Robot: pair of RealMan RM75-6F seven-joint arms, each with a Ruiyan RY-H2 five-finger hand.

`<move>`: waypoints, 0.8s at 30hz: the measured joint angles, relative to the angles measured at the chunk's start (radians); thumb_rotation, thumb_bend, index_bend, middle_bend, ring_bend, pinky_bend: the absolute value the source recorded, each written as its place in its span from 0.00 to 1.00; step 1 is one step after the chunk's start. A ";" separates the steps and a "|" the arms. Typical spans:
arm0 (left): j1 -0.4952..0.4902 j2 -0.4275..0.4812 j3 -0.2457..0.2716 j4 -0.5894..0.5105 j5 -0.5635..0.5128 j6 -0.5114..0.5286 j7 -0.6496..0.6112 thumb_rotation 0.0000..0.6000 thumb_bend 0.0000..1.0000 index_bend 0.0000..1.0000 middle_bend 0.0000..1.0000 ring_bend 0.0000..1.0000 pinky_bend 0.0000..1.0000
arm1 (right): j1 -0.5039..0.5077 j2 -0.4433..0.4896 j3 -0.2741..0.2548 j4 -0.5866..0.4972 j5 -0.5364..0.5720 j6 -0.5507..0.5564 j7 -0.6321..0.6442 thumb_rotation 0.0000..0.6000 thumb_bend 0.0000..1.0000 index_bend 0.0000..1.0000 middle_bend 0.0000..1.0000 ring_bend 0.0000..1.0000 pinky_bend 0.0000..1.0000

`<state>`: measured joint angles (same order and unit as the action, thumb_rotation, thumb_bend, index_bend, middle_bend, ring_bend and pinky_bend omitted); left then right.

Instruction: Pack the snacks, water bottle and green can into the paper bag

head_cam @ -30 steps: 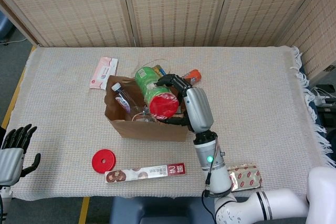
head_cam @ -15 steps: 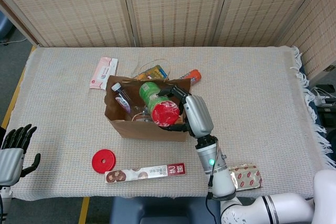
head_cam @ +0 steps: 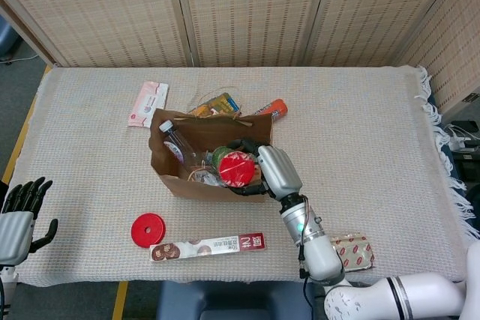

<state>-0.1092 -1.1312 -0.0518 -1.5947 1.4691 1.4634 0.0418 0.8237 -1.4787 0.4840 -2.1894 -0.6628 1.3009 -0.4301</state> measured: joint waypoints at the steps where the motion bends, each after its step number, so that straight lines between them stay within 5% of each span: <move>1: 0.000 0.000 0.000 0.000 0.000 0.000 0.000 1.00 0.44 0.05 0.00 0.00 0.00 | 0.004 0.013 0.008 -0.006 0.014 -0.006 0.000 1.00 0.19 0.00 0.06 0.00 0.13; 15: 0.000 -0.001 -0.001 -0.002 -0.002 0.000 0.004 1.00 0.45 0.05 0.00 0.00 0.00 | -0.048 0.179 0.079 -0.057 0.023 -0.019 0.123 1.00 0.14 0.00 0.06 0.00 0.13; 24: 0.000 -0.001 -0.002 -0.004 -0.004 0.001 0.012 1.00 0.45 0.05 0.00 0.00 0.00 | -0.173 0.385 0.043 -0.074 -0.050 -0.107 0.220 1.00 0.14 0.00 0.06 0.00 0.13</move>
<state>-0.1095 -1.1326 -0.0542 -1.5989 1.4651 1.4644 0.0538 0.6506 -1.0939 0.5271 -2.2633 -0.7125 1.1937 -0.2097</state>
